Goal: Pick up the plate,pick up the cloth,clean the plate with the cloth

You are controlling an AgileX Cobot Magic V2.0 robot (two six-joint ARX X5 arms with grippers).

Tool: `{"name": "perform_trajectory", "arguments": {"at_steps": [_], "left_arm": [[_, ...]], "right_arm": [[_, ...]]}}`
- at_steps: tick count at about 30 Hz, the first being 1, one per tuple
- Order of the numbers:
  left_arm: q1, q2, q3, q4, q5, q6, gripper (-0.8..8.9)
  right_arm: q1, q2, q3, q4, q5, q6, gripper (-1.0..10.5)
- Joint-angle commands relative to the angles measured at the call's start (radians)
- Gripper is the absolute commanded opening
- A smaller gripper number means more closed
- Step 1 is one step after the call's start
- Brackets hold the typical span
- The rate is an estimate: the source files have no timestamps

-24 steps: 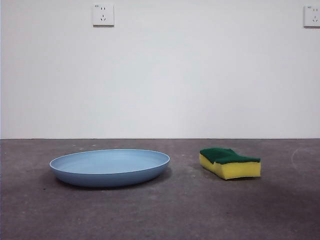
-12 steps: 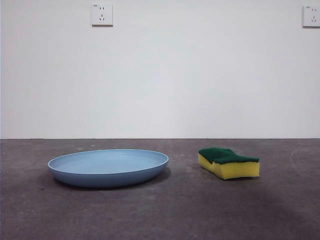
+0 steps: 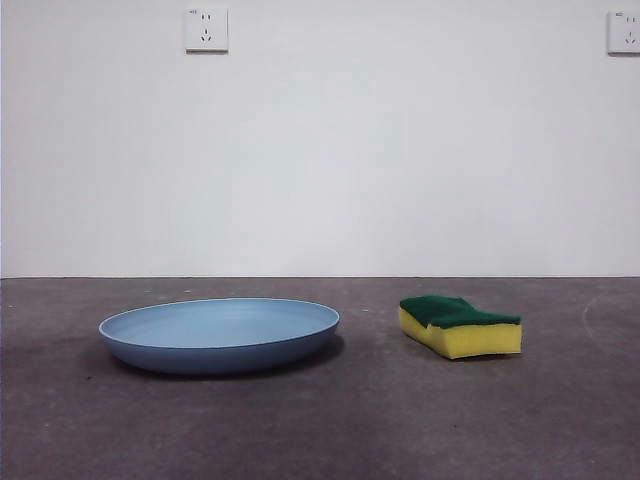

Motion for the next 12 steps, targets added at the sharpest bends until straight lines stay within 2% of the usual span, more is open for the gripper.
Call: {"name": "perform_trajectory", "arguments": {"at_steps": [1,5,6,8,10,12], "left_arm": [[0.003,0.119,0.091,-0.044,0.065,0.049,-0.04],[0.002,0.242,0.175,-0.06,0.117,0.054,0.11],[0.002,0.269,0.19,-0.058,0.142,0.059,0.51],[0.001,0.311,0.202,-0.031,0.181,0.064,2.27],[0.0,0.344,0.202,0.006,0.201,0.057,4.09],[-0.003,0.381,0.202,0.024,0.199,0.035,4.28]], "right_arm": [[-0.002,0.095,0.09,-0.048,-0.047,-0.085,0.0],[-0.002,0.195,0.156,-0.088,-0.111,-0.114,0.1],[-0.001,0.214,0.163,-0.089,-0.131,-0.123,0.3],[-0.001,0.241,0.167,-0.089,-0.15,-0.128,1.4],[-0.001,0.267,0.168,-0.089,-0.156,-0.127,3.2],[-0.001,0.289,0.168,-0.092,-0.155,-0.127,5.1]]}}
